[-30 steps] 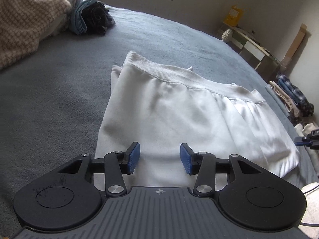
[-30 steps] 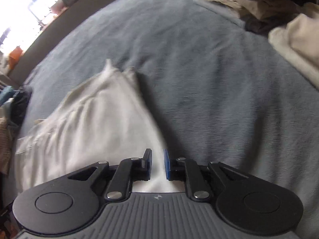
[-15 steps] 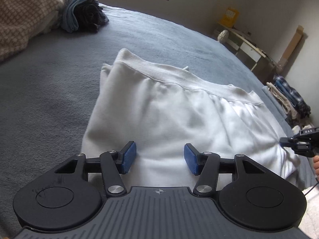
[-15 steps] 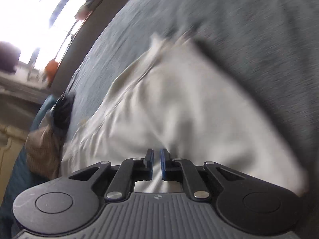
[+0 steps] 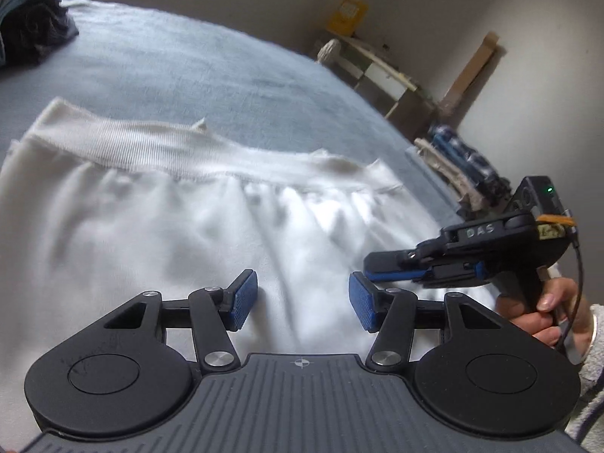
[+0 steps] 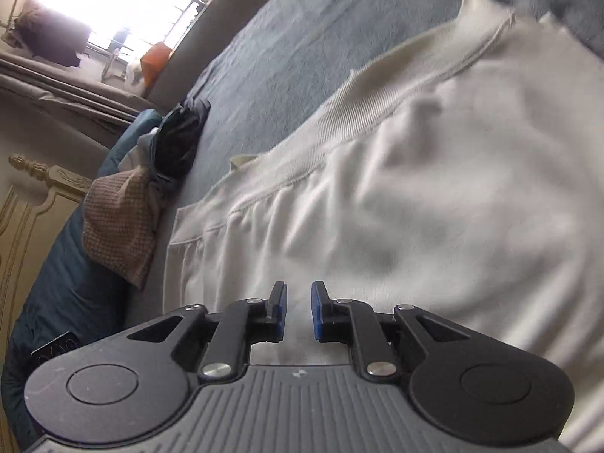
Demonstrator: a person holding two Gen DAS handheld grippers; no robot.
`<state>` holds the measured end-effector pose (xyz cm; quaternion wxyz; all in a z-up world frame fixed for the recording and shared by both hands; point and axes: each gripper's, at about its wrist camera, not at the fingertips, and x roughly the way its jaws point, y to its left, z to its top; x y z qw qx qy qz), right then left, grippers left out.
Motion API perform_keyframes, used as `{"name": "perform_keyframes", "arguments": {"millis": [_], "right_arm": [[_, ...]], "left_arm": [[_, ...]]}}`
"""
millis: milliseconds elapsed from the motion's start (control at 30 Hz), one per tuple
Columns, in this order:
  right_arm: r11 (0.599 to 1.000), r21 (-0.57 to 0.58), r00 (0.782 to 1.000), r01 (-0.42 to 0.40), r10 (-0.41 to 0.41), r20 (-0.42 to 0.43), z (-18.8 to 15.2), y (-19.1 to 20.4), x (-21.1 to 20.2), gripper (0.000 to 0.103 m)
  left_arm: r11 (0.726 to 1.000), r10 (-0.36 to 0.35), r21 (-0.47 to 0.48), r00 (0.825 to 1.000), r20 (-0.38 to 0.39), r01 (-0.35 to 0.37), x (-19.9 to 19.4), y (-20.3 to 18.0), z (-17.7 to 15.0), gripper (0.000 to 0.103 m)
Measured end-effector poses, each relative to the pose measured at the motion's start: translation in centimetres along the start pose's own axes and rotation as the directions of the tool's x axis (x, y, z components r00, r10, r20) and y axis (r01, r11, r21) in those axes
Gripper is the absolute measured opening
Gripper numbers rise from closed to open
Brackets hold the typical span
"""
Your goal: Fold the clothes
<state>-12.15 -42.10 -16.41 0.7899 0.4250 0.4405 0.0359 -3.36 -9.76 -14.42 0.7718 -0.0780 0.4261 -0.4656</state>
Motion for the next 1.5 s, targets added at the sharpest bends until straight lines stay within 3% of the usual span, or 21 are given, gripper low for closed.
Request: {"name": "perform_keyframes", "arguments": {"millis": [33,133,200,267,333,400,467,533,667,800,900,967,1000,1067,1100,1200,1267,1300,1400,1467,1500], "right_arm": [[0.999,0.035,1.000,0.012,-0.012,0.012,0.3,-1.2,-0.2,0.014],[0.983,0.181,0.987,0.034,-0.061,0.146,1.1,-6.3,-4.9,0.012],[0.958,0.281,0.959,0.059,-0.132,0.249,1.7,-9.8,-8.9,0.013],[0.931,0.335,0.914,0.147,-0.258,0.315,1.9,-11.8,-12.1,0.013],[0.931,0.343,0.903,0.125,-0.250,0.349,2.0,-11.8,-13.5,0.015],[0.956,0.271,0.907,0.111,-0.209,0.365,2.3,-9.8,-12.9,0.015],[0.981,0.184,0.934,0.056,-0.117,0.338,2.8,-7.6,-10.7,0.016],[0.992,0.128,0.963,-0.008,-0.028,0.270,3.4,-5.6,-7.5,0.020],[0.993,0.114,0.988,-0.009,-0.009,0.155,4.4,-4.5,-1.8,0.020],[0.977,0.200,0.956,0.069,-0.122,0.267,6.5,-8.5,-4.2,0.016],[0.928,0.371,0.893,0.035,-0.196,0.406,7.5,-13.1,-8.7,0.017],[0.907,0.422,0.856,0.015,-0.230,0.464,7.4,-13.7,-10.8,0.020],[0.914,0.406,0.853,-0.006,-0.208,0.478,7.3,-13.2,-11.1,0.020],[0.934,0.354,0.876,-0.042,-0.136,0.463,7.2,-11.5,-10.5,0.022],[0.945,0.323,0.899,-0.048,-0.100,0.427,7.2,-10.4,-9.4,0.025],[0.960,0.259,0.964,-0.104,0.033,0.265,7.4,-7.4,-4.2,0.030],[0.953,0.267,0.984,-0.145,0.111,0.140,7.6,-6.6,-0.7,0.031],[0.951,0.275,0.986,-0.138,0.108,0.124,7.9,-6.5,0.4,0.031],[0.946,0.291,0.970,-0.141,0.073,0.233,9.4,-7.5,0.6,0.028],[0.928,0.344,0.939,-0.142,0.016,0.345,10.1,-9.4,-1.6,0.026],[0.914,0.381,0.913,-0.142,-0.028,0.407,10.1,-10.3,-3.2,0.026]], "left_arm": [[0.999,-0.018,-0.044,1.000,0.007,0.018,-0.3,1.4,0.0,0.041],[0.993,-0.028,-0.118,0.999,0.035,0.032,-1.6,3.9,0.4,0.042],[0.991,-0.007,-0.132,0.998,0.055,0.015,-2.7,4.6,0.9,0.042],[0.989,0.014,-0.146,0.997,0.075,-0.003,-3.8,5.3,1.4,0.045],[0.987,0.035,-0.160,0.995,0.095,-0.020,-4.8,6.0,1.9,0.053],[0.986,0.037,-0.163,0.994,0.105,-0.020,-5.2,6.1,2.5,0.053],[0.991,-0.015,-0.131,0.996,0.087,0.026,-3.6,4.5,3.0,0.054],[0.994,-0.008,-0.113,0.998,0.057,0.015,-1.5,3.8,3.3,0.054],[0.992,0.038,-0.123,0.999,0.020,-0.035,1.4,4.3,3.8,0.052],[0.976,0.045,-0.218,0.995,0.084,-0.026,-0.3,7.4,4.4,0.051],[0.968,0.051,-0.248,0.993,0.106,-0.023,-1.0,8.4,5.2,0.052],[0.968,0.062,-0.250,0.992,0.107,-0.034,-1.1,8.2,5.8,0.055],[0.968,0.068,-0.249,0.992,0.106,-0.040,-1.1,8.0,6.1,0.056],[0.971,0.039,-0.237,0.994,0.102,-0.014,-0.6,7.3,6.5,0.056],[0.974,0.025,-0.226,0.995,0.092,-0.004,-0.2,6.8,6.5,0.056],[0.981,0.003,-0.194,0.998,0.062,0.009,1.6,5.7,6.6,0.056],[0.983,0.021,-0.185,0.998,0.057,-0.010,2.6,5.5,6.6,0.056],[0.981,0.029,-0.192,0.998,0.059,-0.017,2.9,5.7,6.7,0.056],[0.966,0.052,-0.256,0.994,0.099,-0.025,2.5,7.1,7.0,0.055],[0.957,0.074,-0.288,0.988,0.132,-0.033,1.5,8.0,7.3,0.056],[0.953,0.086,-0.302,0.986,0.146,-0.038,1.0,8.4,7.4,0.056]]}}
